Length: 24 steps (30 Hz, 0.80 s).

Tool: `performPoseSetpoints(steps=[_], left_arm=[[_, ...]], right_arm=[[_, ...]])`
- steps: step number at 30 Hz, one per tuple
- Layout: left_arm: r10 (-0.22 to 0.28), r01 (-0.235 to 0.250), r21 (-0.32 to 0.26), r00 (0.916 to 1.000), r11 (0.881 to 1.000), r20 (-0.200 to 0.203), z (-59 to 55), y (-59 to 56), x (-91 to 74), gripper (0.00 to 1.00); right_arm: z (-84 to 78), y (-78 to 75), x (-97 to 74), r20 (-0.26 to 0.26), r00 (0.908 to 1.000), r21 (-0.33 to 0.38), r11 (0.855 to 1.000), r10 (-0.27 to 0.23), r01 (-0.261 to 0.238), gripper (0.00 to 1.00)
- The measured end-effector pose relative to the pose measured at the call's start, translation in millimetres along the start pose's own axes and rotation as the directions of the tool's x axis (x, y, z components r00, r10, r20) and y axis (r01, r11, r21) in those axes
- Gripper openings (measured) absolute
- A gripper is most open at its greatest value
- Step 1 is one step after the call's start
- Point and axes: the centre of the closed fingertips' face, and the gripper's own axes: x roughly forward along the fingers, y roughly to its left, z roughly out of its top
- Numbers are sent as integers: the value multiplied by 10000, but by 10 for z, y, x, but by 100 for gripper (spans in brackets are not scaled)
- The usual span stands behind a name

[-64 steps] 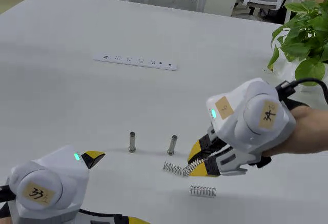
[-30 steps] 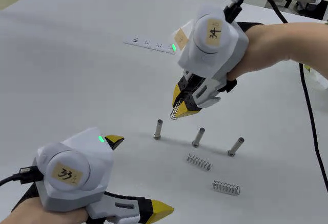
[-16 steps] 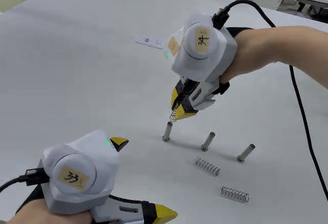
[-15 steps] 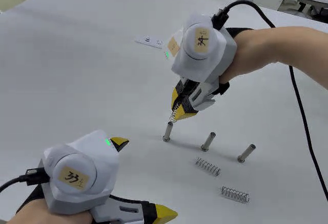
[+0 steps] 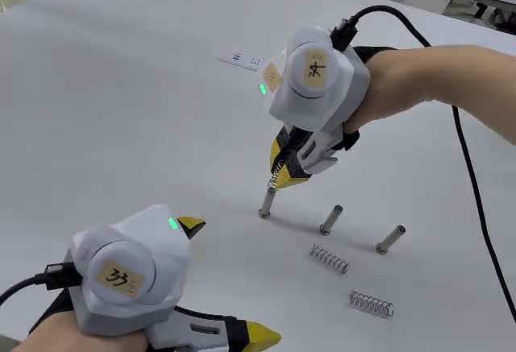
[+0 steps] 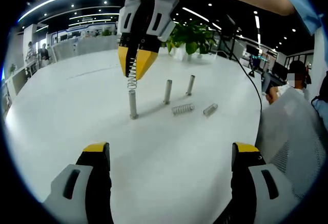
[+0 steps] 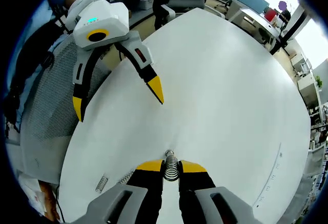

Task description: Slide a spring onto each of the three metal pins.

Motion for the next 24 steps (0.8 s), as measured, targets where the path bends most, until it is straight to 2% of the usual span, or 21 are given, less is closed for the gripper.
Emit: performPoseSetpoints(steps=[5,16,24], left_arm=[[17,-17,-65,10000,10000,-28,-26,10,-6,97],[11,-12,-152,10000,9999,-33,-48,1,-1,97],[4,-5,-219,10000,9998,-75,-69,-1,-2,96]], right_arm=[[-45,11,32,-187,9998,-100,9999,9,-11,8],[-29,17,53,-135,9999,-76,10000,37,-38,8],[-35,35,77,-284,9996,-130,9999,60,-63,8]])
